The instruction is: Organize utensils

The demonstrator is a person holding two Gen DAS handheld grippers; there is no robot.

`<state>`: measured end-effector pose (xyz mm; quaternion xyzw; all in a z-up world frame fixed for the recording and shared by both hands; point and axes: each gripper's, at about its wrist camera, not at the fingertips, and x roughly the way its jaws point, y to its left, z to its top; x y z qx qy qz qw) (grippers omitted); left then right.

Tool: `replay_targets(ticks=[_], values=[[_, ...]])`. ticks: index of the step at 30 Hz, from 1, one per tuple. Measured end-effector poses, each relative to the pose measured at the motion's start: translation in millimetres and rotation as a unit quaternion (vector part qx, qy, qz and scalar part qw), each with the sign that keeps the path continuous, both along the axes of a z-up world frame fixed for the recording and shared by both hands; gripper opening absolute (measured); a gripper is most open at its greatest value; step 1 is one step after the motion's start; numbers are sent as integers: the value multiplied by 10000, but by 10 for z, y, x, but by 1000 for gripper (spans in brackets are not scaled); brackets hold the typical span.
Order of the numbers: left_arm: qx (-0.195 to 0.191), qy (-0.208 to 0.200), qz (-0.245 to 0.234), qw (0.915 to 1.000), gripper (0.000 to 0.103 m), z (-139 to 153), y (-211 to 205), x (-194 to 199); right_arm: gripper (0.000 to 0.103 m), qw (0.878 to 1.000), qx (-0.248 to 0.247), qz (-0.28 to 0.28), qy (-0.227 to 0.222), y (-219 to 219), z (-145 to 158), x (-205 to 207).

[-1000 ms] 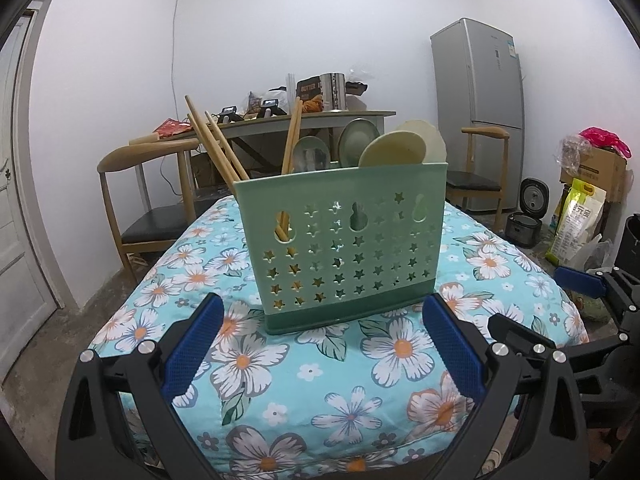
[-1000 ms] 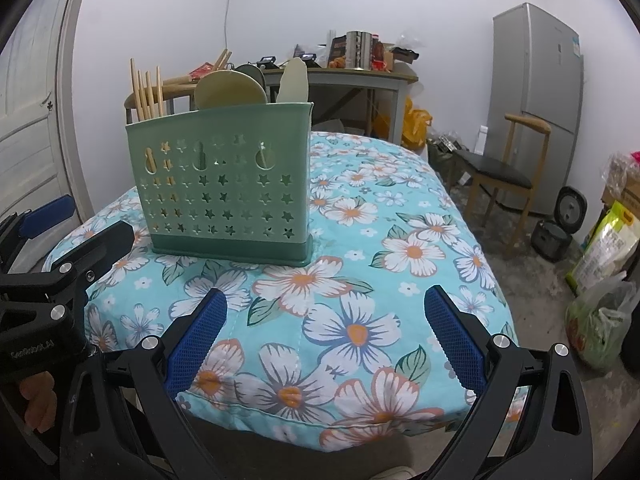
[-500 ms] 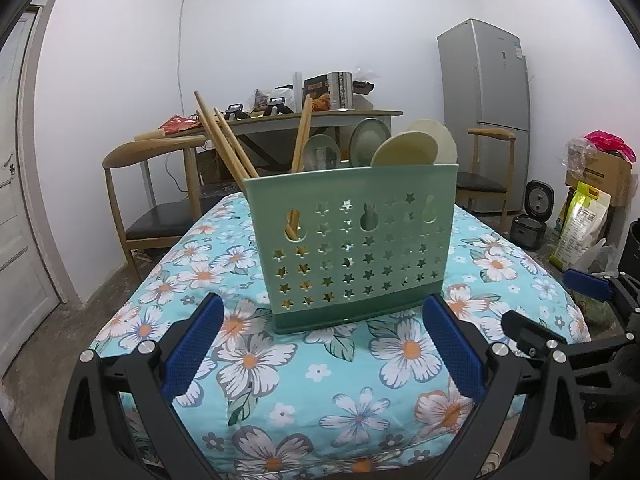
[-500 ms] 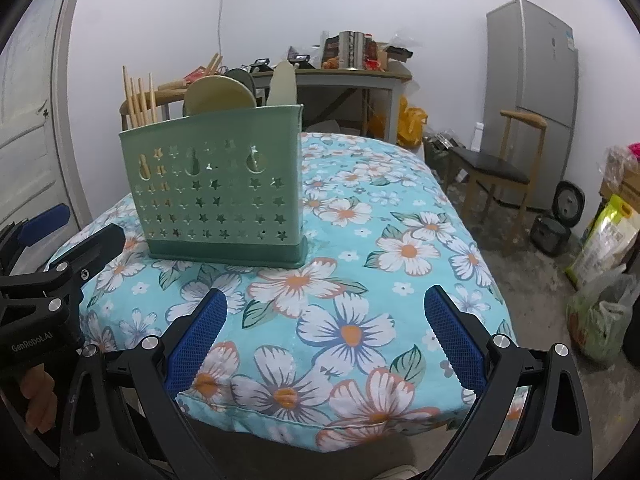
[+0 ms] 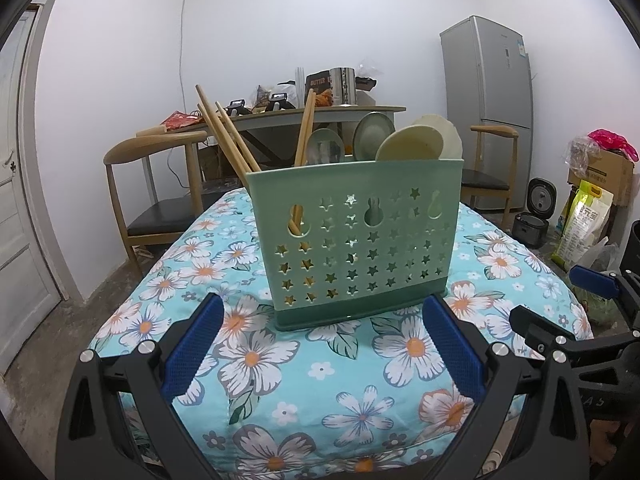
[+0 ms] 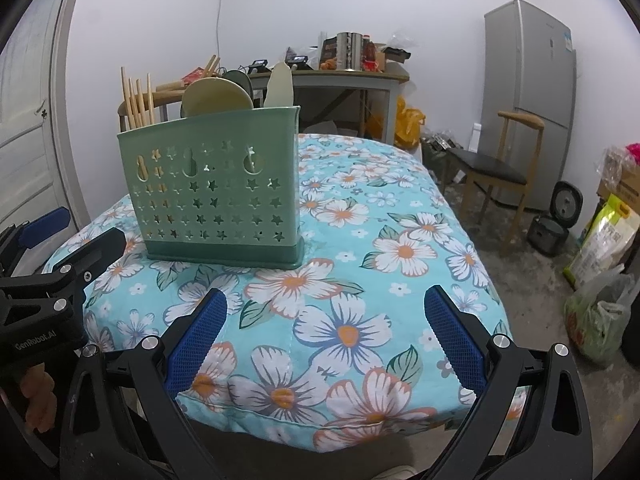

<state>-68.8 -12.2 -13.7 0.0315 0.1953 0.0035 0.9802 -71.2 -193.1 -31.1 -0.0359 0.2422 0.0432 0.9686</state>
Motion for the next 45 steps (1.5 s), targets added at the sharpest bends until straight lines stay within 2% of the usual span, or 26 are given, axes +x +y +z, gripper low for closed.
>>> replay_targets(ticks=[45], values=[[-31, 151, -73, 9999, 97, -36, -1, 26, 95, 10000, -19, 57, 30, 14, -12, -9]])
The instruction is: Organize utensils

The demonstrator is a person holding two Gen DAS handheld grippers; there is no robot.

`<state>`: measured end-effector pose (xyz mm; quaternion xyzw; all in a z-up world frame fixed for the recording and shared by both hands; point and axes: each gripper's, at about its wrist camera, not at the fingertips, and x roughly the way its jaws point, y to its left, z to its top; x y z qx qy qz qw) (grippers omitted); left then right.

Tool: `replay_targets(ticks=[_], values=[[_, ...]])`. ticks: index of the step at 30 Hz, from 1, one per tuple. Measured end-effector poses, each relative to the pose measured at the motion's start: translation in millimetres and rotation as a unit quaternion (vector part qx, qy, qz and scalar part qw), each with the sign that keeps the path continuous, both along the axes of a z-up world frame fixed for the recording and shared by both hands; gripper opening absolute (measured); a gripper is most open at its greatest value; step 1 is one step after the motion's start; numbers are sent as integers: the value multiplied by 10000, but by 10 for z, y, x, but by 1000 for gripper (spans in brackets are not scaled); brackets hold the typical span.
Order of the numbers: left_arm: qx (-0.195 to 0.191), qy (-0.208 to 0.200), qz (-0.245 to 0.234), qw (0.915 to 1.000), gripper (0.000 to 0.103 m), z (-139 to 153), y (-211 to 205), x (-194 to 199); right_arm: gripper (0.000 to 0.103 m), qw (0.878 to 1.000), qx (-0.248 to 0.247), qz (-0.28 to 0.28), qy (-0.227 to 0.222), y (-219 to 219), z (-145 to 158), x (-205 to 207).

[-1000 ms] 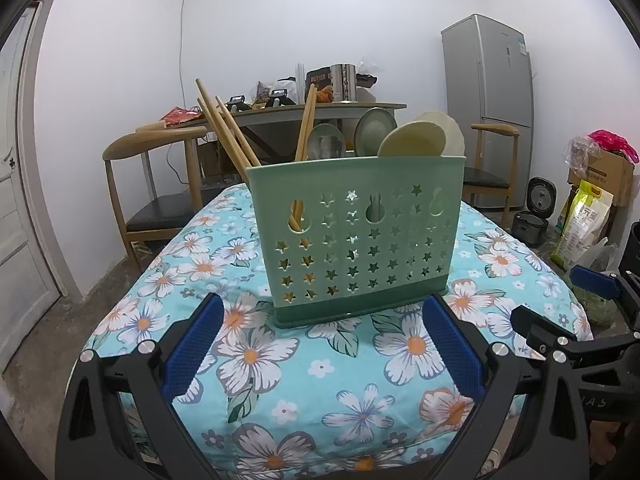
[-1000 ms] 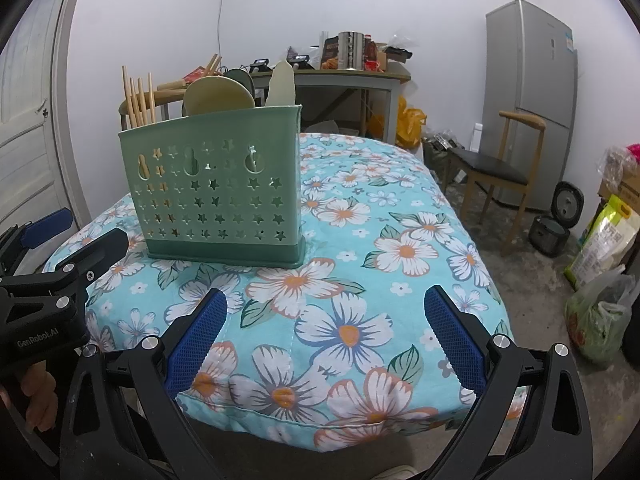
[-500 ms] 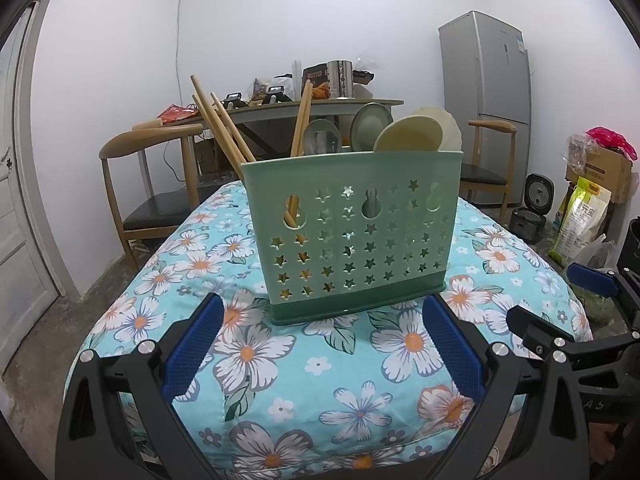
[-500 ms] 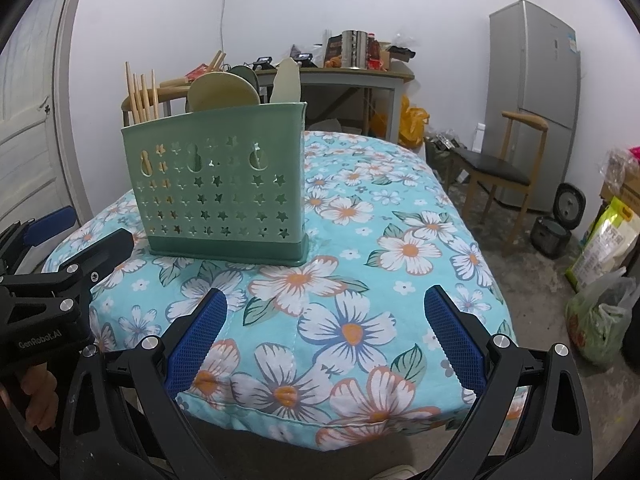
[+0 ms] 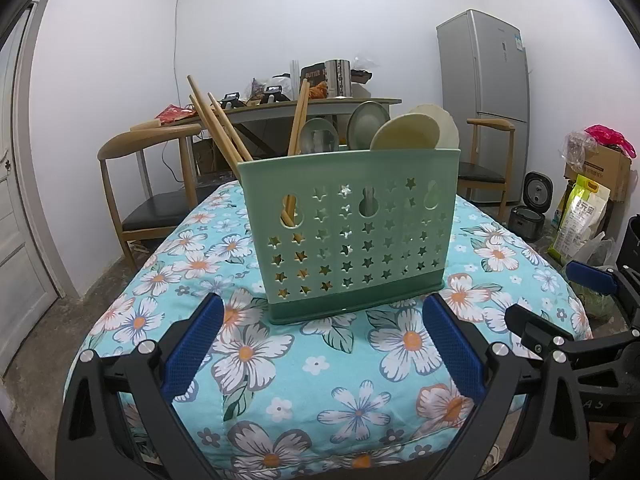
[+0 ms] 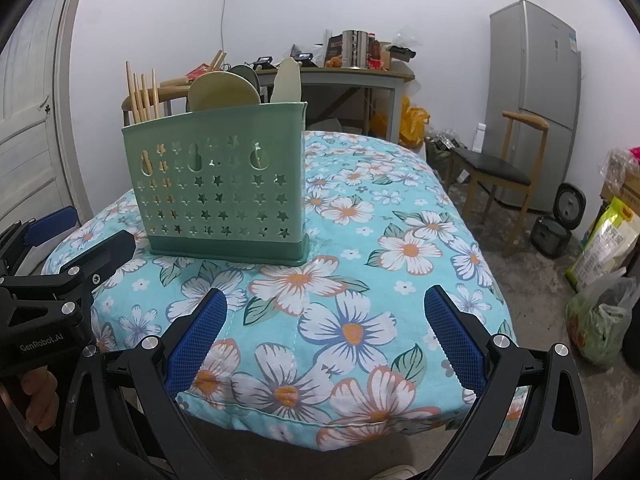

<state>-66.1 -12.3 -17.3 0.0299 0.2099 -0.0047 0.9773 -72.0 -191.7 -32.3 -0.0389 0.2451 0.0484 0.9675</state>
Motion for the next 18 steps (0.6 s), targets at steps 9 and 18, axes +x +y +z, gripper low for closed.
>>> replay_targets(ticks=[9, 18], values=[[52, 12, 19, 10000, 97, 2, -1, 11, 95, 10000, 0, 5, 1, 0, 0, 0], [44, 37, 58, 10000, 97, -1, 10, 16, 95, 10000, -13, 4, 1, 3, 0, -7]])
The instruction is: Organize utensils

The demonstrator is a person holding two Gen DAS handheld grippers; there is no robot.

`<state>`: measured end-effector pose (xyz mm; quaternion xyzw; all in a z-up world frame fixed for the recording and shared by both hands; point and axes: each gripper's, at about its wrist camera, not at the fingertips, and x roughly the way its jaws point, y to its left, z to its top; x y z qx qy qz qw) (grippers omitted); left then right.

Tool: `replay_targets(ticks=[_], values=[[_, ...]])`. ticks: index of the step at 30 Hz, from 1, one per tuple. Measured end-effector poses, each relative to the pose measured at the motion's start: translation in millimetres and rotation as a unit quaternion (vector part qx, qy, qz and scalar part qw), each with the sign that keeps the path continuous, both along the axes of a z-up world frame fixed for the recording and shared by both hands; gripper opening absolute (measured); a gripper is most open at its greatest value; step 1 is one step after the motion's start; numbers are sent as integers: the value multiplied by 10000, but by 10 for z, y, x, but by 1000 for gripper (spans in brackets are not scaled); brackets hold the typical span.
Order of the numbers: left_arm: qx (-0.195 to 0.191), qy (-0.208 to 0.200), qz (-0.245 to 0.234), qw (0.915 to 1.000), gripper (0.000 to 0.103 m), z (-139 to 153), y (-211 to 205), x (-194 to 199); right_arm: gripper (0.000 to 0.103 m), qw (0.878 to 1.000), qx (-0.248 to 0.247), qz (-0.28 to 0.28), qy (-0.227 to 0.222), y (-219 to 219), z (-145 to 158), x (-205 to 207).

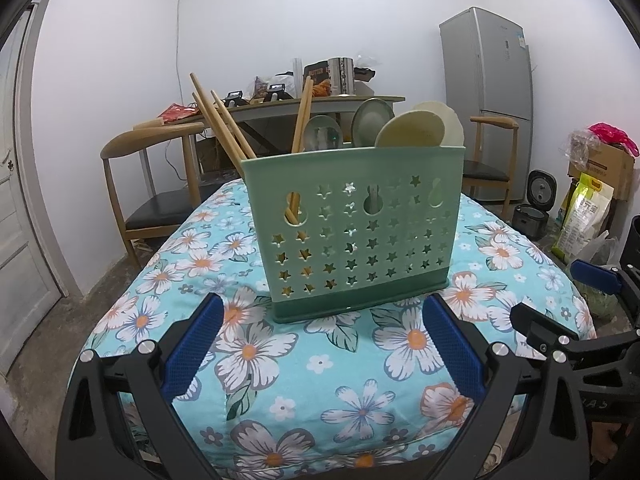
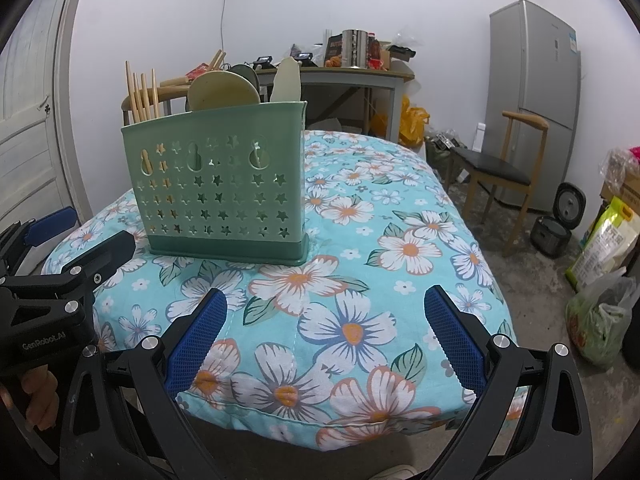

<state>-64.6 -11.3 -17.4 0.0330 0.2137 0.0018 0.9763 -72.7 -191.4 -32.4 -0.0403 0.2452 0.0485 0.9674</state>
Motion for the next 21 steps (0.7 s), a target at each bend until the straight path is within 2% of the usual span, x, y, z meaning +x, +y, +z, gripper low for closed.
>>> replay_targets(ticks=[21], values=[[18, -25, 46, 10000, 97, 7, 12, -3, 95, 10000, 12, 3, 8, -19, -3, 7]])
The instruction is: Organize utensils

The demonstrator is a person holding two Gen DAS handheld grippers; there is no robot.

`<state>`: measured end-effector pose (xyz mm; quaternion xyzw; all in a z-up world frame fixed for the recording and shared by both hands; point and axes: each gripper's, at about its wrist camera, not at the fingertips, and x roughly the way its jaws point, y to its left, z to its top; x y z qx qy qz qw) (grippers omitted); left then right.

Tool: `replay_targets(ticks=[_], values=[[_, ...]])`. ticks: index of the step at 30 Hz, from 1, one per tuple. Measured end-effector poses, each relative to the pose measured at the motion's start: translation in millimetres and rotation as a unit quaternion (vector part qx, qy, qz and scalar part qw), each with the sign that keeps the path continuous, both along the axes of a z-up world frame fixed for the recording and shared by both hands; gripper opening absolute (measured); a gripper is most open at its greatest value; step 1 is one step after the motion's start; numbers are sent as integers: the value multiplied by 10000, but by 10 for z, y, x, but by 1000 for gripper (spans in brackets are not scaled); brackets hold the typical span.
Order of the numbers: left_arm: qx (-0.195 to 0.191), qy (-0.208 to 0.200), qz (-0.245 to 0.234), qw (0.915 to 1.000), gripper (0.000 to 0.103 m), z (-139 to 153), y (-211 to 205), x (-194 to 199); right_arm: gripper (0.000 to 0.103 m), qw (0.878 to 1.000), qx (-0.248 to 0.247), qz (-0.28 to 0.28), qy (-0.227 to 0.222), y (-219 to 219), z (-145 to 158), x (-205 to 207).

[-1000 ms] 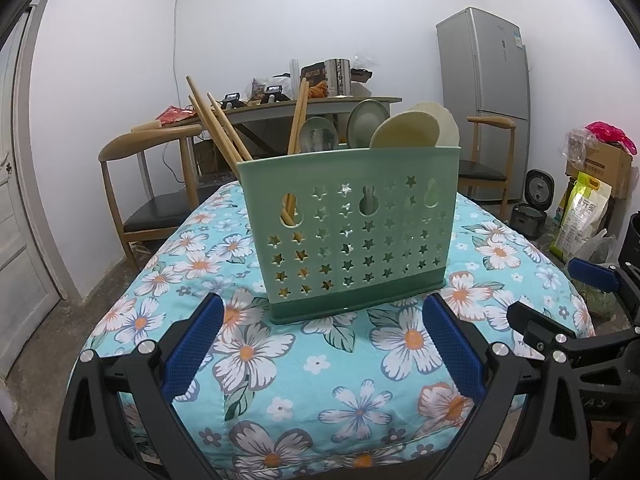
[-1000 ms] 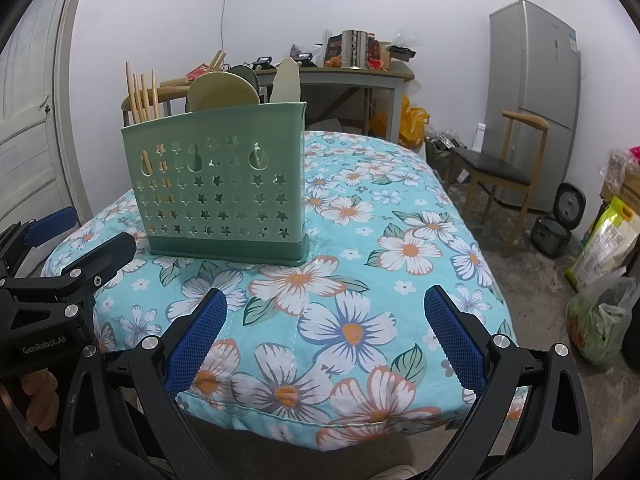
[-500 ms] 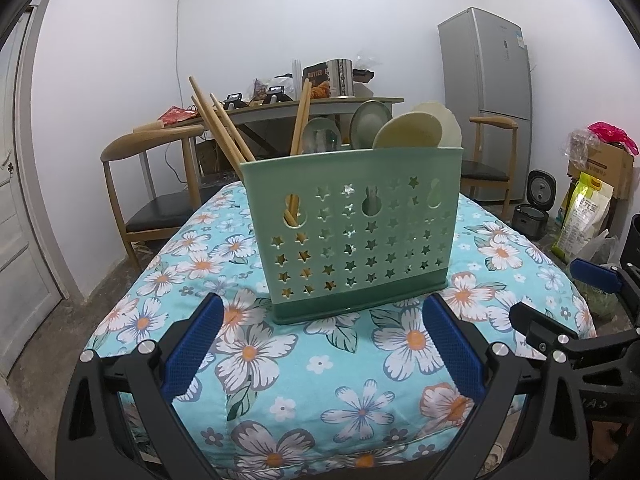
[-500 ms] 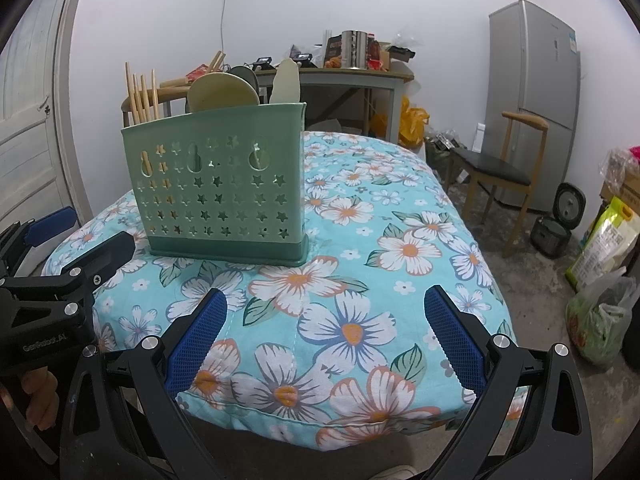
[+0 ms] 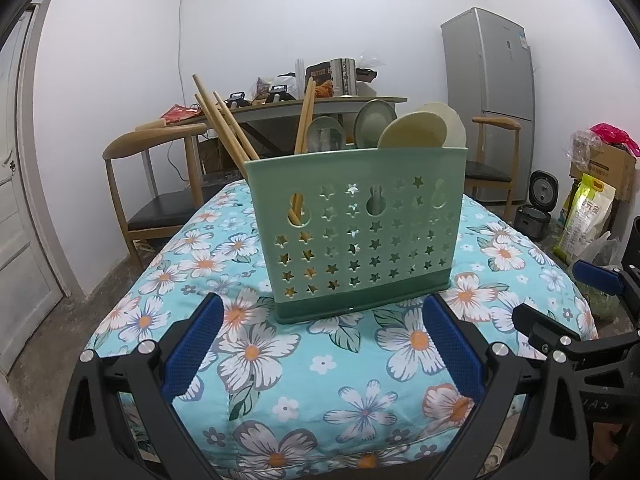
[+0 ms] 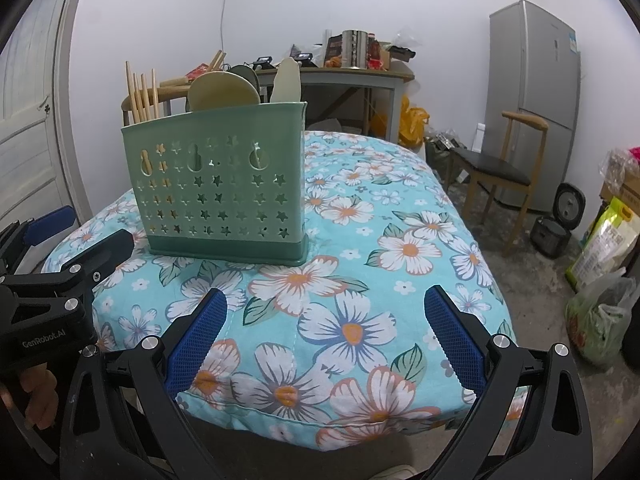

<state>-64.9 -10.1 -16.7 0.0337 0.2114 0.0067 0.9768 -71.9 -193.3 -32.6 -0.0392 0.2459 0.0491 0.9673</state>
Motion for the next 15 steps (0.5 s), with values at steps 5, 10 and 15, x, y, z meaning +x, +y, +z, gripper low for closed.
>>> replay_targets(ticks=[5, 10, 15], values=[[-23, 12, -5, 10000, 97, 1, 0, -2, 95, 10000, 3, 4, -1, 2, 0, -2], [-22, 12, 4, 10000, 97, 2, 6, 0, 95, 10000, -5, 9, 16, 2, -4, 1], [-23, 4, 20, 10000, 97, 3, 12, 2, 95, 10000, -45, 18, 46, 10, -13, 9]])
